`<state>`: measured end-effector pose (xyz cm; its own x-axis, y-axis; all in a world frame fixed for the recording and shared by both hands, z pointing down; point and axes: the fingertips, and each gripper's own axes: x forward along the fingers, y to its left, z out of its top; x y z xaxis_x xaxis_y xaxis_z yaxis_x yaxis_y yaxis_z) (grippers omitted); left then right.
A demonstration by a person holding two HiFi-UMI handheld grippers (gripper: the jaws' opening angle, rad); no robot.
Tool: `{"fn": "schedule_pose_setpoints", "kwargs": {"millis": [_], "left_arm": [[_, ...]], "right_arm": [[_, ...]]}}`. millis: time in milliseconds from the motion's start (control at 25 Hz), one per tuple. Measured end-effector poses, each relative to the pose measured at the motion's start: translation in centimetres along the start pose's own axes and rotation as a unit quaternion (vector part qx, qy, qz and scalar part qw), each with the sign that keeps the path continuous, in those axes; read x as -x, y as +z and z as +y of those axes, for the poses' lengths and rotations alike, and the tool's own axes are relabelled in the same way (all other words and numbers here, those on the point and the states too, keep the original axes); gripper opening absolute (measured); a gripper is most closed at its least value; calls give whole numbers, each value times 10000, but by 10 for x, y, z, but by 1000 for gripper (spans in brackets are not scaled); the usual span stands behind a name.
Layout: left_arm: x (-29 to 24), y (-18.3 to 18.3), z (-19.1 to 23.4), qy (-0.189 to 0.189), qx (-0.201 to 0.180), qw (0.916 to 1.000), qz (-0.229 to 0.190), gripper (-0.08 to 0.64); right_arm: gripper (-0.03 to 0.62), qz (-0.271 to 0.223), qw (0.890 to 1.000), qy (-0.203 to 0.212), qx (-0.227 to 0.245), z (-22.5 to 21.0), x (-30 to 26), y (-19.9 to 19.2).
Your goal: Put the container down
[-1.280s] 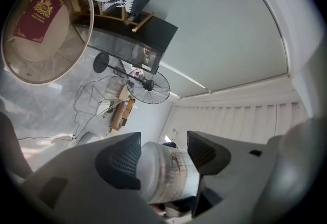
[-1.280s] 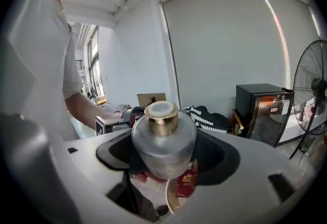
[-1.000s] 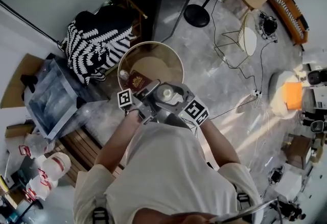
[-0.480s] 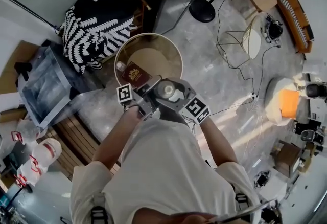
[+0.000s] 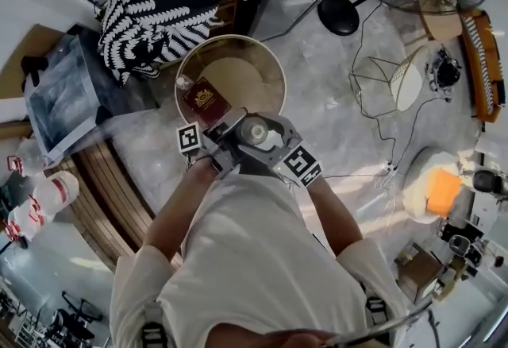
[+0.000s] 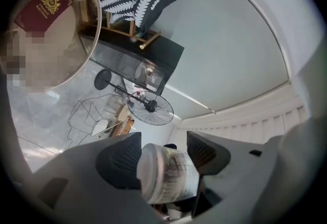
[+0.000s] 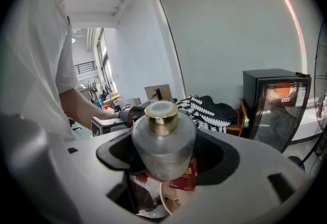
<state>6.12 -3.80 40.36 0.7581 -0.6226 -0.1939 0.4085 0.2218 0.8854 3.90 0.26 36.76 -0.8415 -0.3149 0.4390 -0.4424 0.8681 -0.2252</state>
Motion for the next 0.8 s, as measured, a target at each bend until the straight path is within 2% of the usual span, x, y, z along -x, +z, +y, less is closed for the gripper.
{"fn": "schedule_pose_setpoints", "kwargs": {"millis": [280,480,800], "left_arm": [[-11,17,24,49,-34,9986,-531,264],[-13,29,40,87,-36,9964,-846,264],[-9,48,70,180,4,9932,-1153,264]], "right_arm": [[333,118,9989,458,-73,-27,-3,-20],[333,339,9968,721,50,-43,-8,-38],[333,500,9956,780,-135,-78,-21,-71]]}}
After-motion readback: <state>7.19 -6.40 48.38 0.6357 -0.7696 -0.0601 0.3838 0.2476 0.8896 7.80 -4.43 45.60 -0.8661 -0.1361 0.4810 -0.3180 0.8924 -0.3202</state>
